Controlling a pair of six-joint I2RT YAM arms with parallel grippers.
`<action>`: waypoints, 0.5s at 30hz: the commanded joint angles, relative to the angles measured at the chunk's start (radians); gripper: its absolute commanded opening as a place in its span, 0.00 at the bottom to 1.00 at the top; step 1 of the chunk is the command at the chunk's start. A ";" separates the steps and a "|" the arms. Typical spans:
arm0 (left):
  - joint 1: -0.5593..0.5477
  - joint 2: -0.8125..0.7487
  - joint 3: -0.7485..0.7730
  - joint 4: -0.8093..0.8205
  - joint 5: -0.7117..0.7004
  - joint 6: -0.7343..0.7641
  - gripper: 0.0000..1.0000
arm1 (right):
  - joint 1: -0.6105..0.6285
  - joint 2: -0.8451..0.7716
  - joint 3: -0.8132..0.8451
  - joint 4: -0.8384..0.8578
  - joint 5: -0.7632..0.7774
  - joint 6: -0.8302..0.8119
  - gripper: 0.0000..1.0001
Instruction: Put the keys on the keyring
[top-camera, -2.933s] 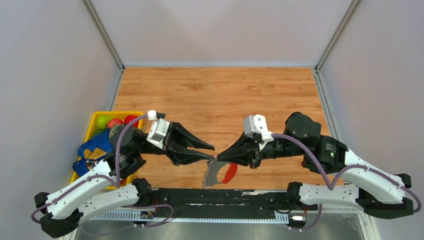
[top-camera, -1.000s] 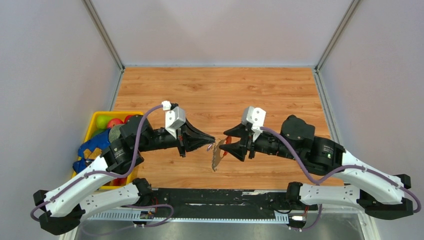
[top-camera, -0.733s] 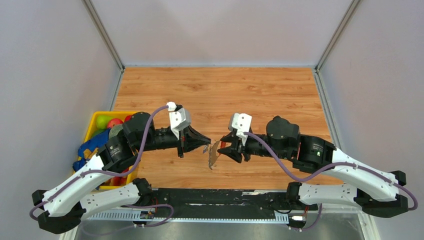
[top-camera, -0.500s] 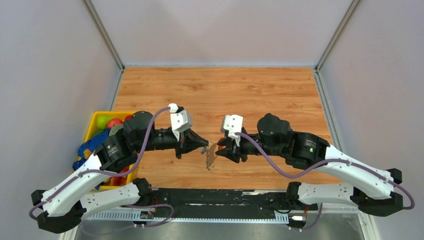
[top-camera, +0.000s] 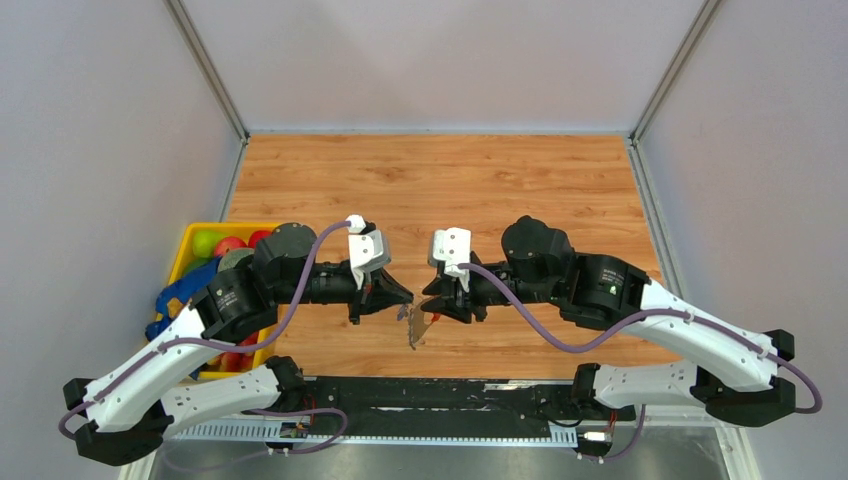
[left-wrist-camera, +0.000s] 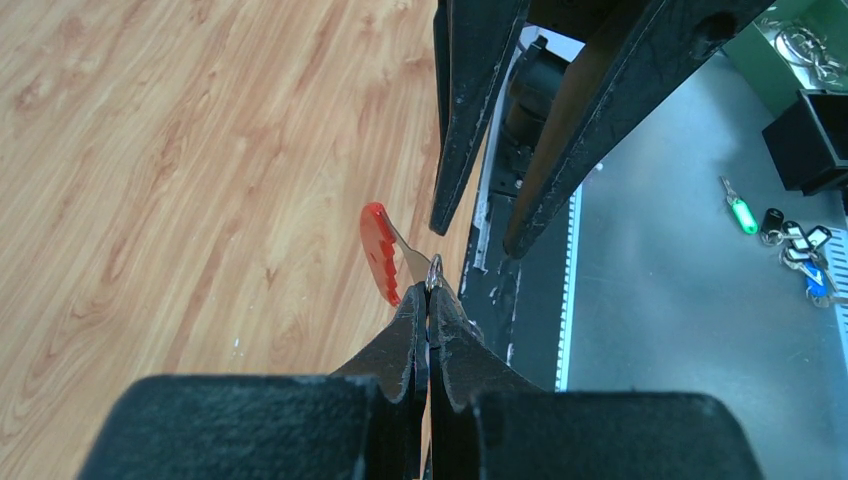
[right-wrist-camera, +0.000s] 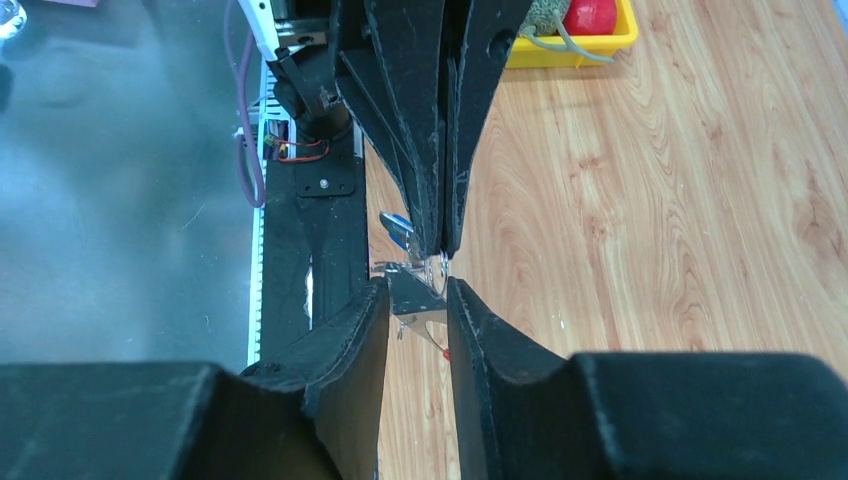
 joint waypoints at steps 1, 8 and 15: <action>0.001 -0.014 0.041 0.016 0.031 0.023 0.00 | -0.003 0.023 0.054 0.009 -0.044 -0.028 0.31; 0.001 -0.032 0.034 0.022 0.038 0.031 0.00 | -0.003 0.057 0.078 0.006 -0.060 -0.028 0.26; 0.002 -0.040 0.030 0.023 0.038 0.035 0.00 | -0.002 0.077 0.090 -0.005 -0.066 -0.031 0.22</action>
